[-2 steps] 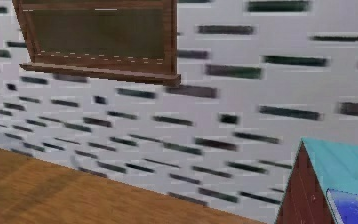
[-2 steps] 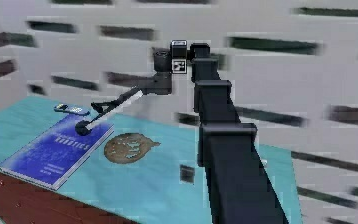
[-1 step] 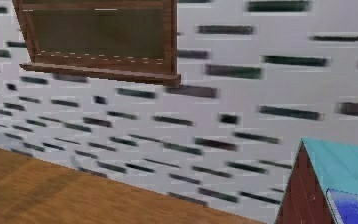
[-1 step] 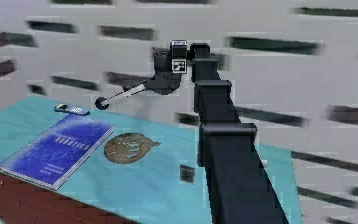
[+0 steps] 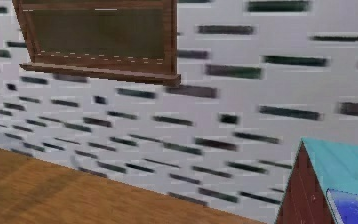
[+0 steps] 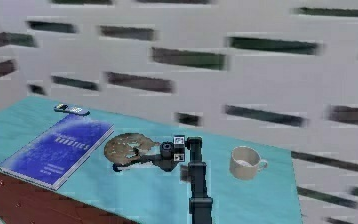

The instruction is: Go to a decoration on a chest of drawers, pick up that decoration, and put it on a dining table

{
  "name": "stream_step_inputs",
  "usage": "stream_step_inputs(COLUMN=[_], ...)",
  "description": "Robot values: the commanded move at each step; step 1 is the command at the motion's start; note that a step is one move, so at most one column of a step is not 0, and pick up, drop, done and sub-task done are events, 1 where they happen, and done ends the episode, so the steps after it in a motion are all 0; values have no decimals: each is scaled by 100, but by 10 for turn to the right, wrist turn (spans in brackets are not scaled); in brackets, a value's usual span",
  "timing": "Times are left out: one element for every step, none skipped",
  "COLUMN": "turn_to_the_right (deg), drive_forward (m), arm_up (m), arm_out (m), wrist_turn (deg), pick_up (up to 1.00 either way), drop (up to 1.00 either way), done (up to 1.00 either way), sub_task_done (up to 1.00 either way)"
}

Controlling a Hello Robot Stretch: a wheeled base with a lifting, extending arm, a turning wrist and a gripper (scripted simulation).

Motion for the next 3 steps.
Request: stream_step_inputs(turn_to_the_right=[0, 0, 0], drive_forward=[0, 0, 0], arm_up=[0, 10, 18], arm_out=[0, 0, 0], wrist_turn=[0, 0, 0], pick_up=[100, 0, 0], drop=[0, 0, 0], done=[0, 0, 0], sub_task_done=[0, 0, 0])
